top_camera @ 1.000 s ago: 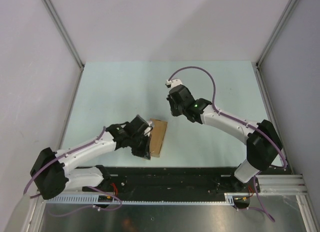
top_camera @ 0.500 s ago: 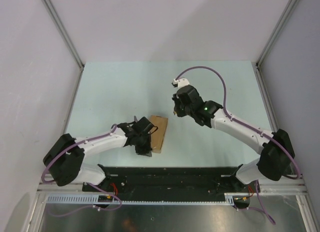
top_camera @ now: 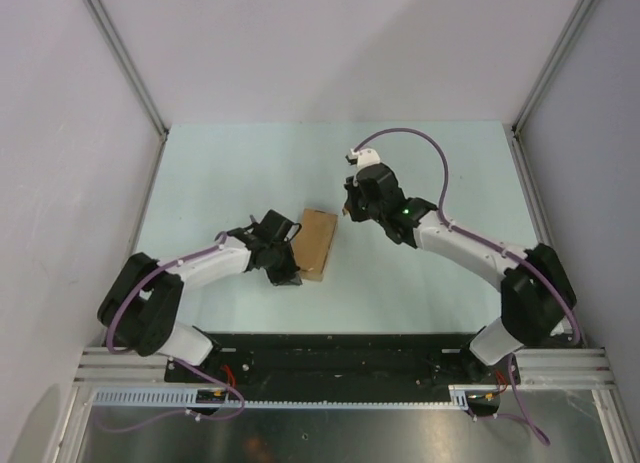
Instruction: Unpack the express box
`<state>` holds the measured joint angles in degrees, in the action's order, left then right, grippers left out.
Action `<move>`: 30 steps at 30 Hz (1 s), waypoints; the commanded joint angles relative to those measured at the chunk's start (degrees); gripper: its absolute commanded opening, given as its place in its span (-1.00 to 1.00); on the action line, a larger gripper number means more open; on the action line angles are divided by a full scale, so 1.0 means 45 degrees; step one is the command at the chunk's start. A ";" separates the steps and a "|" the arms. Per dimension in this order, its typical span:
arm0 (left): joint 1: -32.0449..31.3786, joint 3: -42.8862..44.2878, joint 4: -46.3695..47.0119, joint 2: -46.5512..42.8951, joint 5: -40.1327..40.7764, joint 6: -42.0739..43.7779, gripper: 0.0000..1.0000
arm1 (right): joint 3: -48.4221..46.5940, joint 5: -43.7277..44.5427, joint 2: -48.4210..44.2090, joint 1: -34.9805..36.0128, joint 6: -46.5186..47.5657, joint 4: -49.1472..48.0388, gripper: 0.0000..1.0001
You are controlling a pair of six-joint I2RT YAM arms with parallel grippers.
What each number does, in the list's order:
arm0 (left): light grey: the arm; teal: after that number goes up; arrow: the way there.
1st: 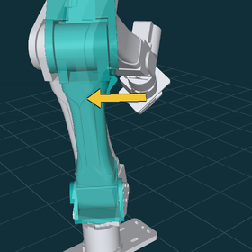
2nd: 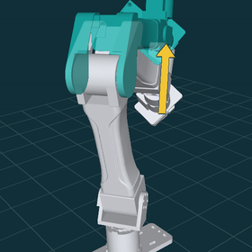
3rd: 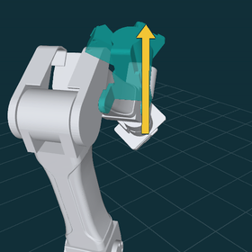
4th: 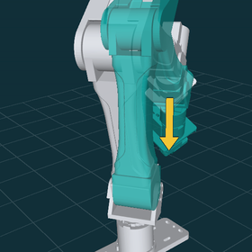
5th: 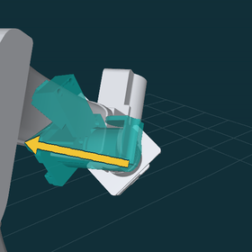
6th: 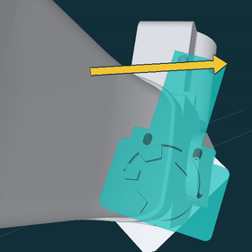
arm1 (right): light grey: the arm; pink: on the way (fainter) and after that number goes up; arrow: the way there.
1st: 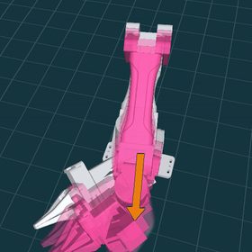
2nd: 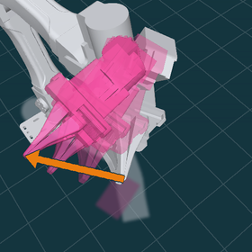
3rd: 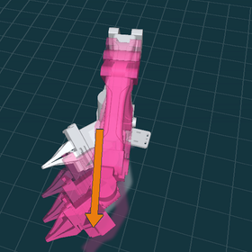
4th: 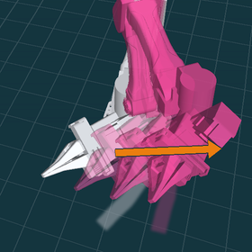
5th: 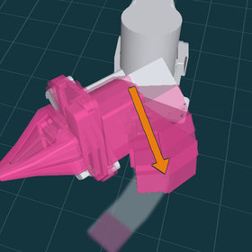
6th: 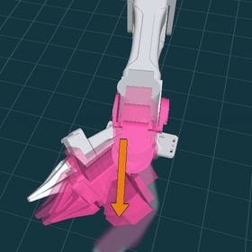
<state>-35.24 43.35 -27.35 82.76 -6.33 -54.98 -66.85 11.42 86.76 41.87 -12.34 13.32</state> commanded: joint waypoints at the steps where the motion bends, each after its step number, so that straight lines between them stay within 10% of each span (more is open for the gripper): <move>1: 0.0585 0.0483 0.0297 0.0573 -0.1033 0.1221 -1.00 | -0.0396 -0.0448 0.1478 -0.0358 -0.0050 -0.3365 -1.00; 30: 0.1211 0.0503 0.0375 0.0300 -0.0803 0.0617 -0.99 | -0.2586 -0.0643 0.4253 -0.0866 0.1316 -0.4425 -1.00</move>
<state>-29.50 44.27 -26.89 86.70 -12.12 -48.62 -76.34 10.79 102.96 38.41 -7.20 -5.06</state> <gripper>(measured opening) 0.003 0.153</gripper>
